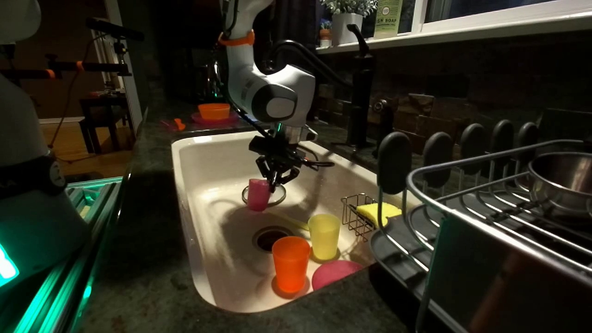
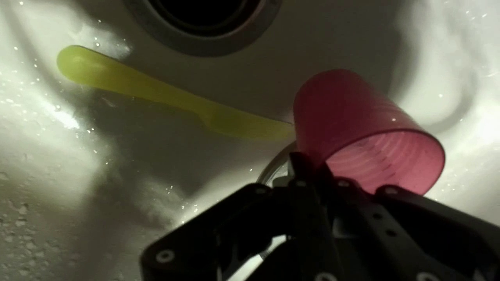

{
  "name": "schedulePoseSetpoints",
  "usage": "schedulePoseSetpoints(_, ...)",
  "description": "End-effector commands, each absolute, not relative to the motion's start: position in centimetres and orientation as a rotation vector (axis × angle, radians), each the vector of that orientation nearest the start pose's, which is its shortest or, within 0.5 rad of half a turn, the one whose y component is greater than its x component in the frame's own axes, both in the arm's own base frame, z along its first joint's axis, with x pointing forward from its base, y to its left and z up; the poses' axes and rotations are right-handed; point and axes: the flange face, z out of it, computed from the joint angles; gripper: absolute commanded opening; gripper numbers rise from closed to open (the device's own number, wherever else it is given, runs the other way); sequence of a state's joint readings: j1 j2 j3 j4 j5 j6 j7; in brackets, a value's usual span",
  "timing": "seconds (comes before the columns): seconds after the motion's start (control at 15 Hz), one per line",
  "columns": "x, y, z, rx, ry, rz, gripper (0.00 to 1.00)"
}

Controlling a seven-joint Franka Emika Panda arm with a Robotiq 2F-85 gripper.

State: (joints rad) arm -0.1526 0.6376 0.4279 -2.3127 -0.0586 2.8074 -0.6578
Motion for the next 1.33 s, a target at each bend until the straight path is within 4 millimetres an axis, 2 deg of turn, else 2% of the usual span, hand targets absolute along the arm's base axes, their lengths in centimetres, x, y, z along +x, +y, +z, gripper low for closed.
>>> schedulePoseSetpoints(0.0, 46.0, 16.0, 8.6, -2.558, -1.359, 0.045, 0.32)
schedulePoseSetpoints(0.07, 45.9, 16.0, 8.6, -2.553, -1.365, 0.038, 0.33)
schedulePoseSetpoints(0.13, 45.7, 16.0, 8.6, -2.551, -1.377, 0.042, 0.39)
schedulePoseSetpoints(0.47, 45.2, 16.0, 8.8, -2.526, -1.394, 0.039, 0.77)
schedulePoseSetpoints(0.67, 45.0, 15.7, 10.7, -2.538, -1.365, -0.025, 0.99)
schedulePoseSetpoints(1.0, 44.6, 15.3, 13.8, -2.552, -1.151, -0.093, 1.0)
schedulePoseSetpoints(1.27, 43.5, 13.7, 14.6, -2.617, -0.833, 0.018, 1.0)
